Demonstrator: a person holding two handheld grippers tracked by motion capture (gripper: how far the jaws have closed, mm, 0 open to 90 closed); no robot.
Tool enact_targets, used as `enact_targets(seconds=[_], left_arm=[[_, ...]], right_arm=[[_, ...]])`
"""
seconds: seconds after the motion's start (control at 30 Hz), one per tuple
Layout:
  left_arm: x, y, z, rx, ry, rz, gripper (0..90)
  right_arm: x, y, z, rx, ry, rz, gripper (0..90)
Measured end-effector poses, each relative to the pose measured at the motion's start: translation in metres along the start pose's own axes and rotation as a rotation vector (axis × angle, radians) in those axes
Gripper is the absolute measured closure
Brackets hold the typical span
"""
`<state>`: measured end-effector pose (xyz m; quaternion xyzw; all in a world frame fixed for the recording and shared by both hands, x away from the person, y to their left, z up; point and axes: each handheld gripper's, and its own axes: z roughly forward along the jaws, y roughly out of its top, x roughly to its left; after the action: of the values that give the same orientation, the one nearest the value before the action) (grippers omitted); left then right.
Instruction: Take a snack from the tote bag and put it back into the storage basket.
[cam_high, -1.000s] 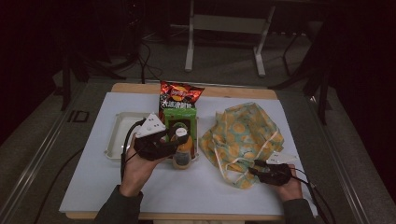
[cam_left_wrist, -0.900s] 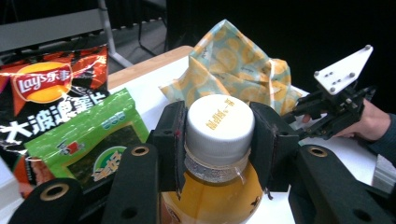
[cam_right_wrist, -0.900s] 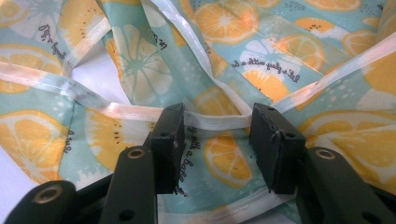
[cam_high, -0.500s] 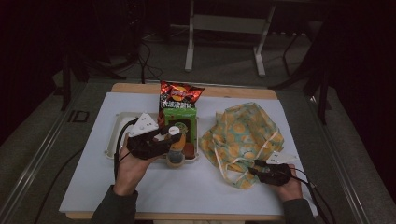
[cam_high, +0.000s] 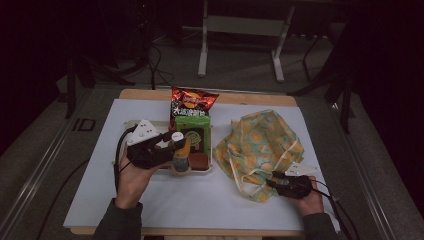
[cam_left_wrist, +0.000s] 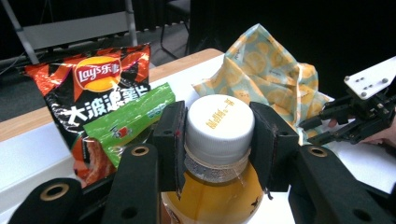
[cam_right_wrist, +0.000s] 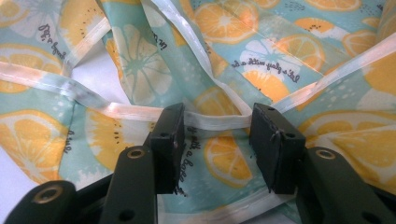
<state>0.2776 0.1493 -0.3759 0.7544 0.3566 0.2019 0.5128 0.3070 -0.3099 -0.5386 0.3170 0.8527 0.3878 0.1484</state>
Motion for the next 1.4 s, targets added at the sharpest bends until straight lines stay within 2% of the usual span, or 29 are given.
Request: enact_targets(seconds=[0.17,0.67,1.07,1.4], left_arm=[[0.004,0.000,-0.004,-0.007,0.010,-0.001,58.2],[0.024,-0.005,-0.016,-0.022,0.056,-0.047,58.2],[0.039,-0.010,-0.021,-0.016,0.080,-0.052,58.2],[0.053,-0.013,-0.036,-0.025,0.104,-0.063,58.2]], right_arm=[[0.000,0.000,0.000,-0.001,0.000,0.000,55.1],[0.000,0.000,0.000,0.001,0.000,0.001,55.1],[0.000,0.000,0.000,0.002,0.000,-0.001,55.1],[0.000,0.000,0.000,0.002,0.001,0.000,55.1]])
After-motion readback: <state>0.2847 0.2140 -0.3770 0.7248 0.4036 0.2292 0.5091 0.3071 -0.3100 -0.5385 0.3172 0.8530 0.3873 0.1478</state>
